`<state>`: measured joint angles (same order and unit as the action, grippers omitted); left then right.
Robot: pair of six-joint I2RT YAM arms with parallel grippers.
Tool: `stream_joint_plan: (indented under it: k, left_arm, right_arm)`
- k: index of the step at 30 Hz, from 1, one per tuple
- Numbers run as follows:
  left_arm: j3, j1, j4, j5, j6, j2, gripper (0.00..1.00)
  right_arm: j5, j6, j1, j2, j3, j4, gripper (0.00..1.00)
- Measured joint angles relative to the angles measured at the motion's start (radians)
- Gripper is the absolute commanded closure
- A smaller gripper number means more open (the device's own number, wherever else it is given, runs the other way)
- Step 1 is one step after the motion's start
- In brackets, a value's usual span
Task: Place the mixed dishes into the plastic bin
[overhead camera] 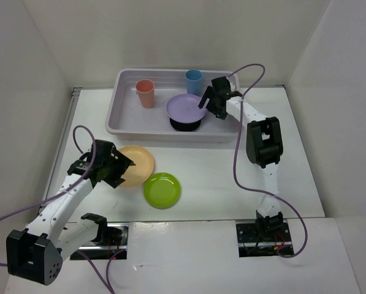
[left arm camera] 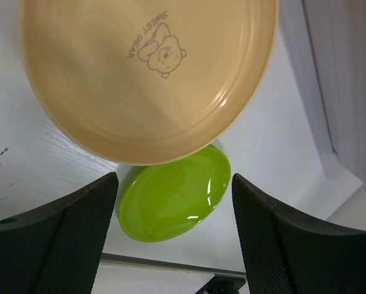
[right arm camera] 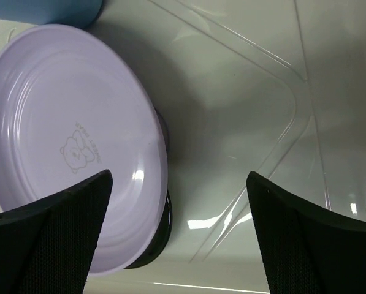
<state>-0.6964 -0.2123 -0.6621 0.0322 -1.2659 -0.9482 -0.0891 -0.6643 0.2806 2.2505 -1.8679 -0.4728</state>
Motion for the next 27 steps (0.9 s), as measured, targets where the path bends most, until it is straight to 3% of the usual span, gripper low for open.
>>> stream_joint_plan:
  k: [9, 21, 27]
  left_arm:
    - [0.095, -0.003, 0.001, -0.023, -0.055, -0.032, 0.28]
    - [0.140, -0.003, 0.034, -0.038, -0.078, -0.116, 0.29]
    - [0.143, -0.003, 0.084, -0.037, -0.077, -0.201, 0.36]
  right_arm:
    - [0.008, 0.005, -0.002, -0.027, -0.002, 0.002, 0.03]
    - [0.019, 0.007, -0.018, -0.218, 0.012, 0.018, 0.00]
    - [0.026, 0.008, -0.031, -0.282, 0.032, 0.026, 0.00]
